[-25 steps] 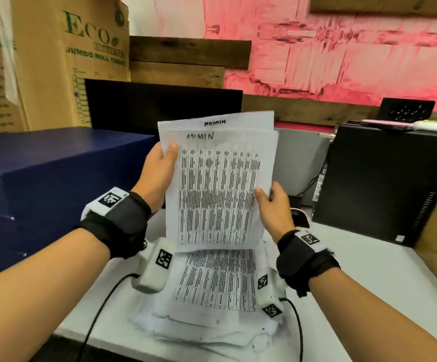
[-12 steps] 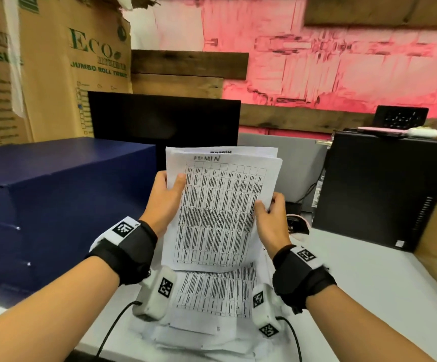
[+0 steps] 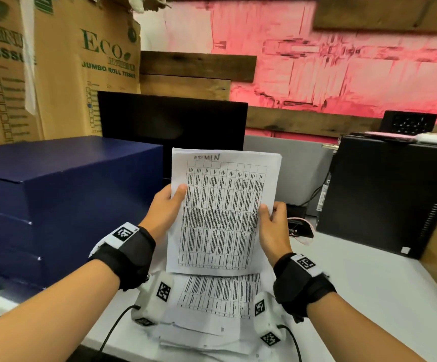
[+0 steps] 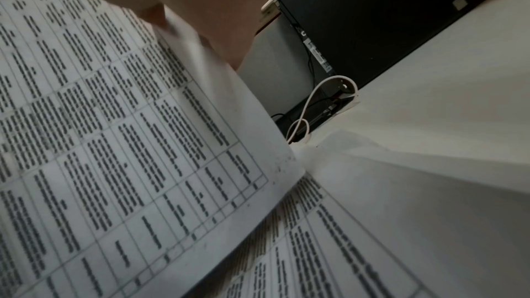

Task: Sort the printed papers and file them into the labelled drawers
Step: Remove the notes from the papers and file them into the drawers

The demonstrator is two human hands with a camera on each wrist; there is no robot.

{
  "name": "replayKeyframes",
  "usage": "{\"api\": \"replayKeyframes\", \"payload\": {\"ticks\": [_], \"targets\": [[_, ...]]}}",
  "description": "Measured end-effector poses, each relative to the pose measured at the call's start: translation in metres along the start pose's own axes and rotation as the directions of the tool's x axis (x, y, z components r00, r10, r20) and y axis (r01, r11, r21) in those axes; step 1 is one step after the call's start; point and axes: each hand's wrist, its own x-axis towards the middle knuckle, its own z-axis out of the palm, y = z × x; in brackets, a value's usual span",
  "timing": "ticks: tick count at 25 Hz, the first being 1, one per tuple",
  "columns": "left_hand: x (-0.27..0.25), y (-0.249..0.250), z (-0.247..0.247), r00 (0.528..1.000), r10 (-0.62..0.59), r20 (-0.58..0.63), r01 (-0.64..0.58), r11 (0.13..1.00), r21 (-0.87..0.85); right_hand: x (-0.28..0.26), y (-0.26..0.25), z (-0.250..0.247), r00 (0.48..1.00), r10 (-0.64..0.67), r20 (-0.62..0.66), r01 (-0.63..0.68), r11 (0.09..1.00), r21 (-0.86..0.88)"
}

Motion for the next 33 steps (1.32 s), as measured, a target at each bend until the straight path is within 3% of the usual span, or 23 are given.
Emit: {"api": "replayKeyframes", "payload": {"ticks": [4, 8, 16, 18, 20, 22, 24, 29, 33], "targets": [[-0.003, -0.004, -0.003, 1.0, -0.003, -0.001, 0.003, 0.997, -0.072, 0.0, -0.003, 0.007, 0.998, -0.027, -0.058, 0.028, 1.0, 0.013], [-0.015, -0.018, -0.012, 0.996, -0.054, 0.077, 0.05, 0.998, 0.049, -0.003, 0.007, 0.012, 1.0, 0.0, 0.001, 0.0, 1.0, -0.016], [-0.026, 0.01, -0.063, 1.0, -0.016, -0.016, 0.018, 0.995, 0.1, 0.0, -0.014, 0.046, 0.992, -0.081, 0.101, 0.077, 0.996, 0.04], [-0.036, 0.024, -0.078, 0.999, 0.029, -0.043, -0.023, 0.991, 0.129, -0.004, -0.023, 0.067, 0.99, -0.129, 0.053, 0.128, 0.991, 0.023], [-0.051, 0.04, -0.093, 0.986, 0.155, -0.067, -0.132, 0.955, 0.267, -0.011, -0.034, 0.088, 0.984, -0.179, 0.0, 0.179, 0.984, 0.0], [-0.072, 0.056, -0.114, 0.928, 0.372, -0.021, -0.312, 0.806, 0.503, -0.022, -0.046, 0.109, 0.973, -0.229, -0.016, 0.229, 0.973, -0.025], [-0.09, 0.065, -0.138, 0.871, 0.489, 0.04, -0.406, 0.674, 0.617, -0.035, -0.056, 0.129, 0.966, -0.26, -0.016, 0.26, 0.966, -0.019], [-0.115, 0.056, -0.208, 0.855, 0.498, -0.147, -0.26, 0.656, 0.709, -0.059, -0.062, 0.167, 0.97, -0.241, 0.036, 0.242, 0.97, -0.012], [-0.127, 0.023, -0.268, 0.892, 0.347, -0.291, 0.001, 0.641, 0.767, -0.065, -0.055, 0.178, 0.964, -0.253, 0.079, 0.256, 0.966, -0.029]]}}
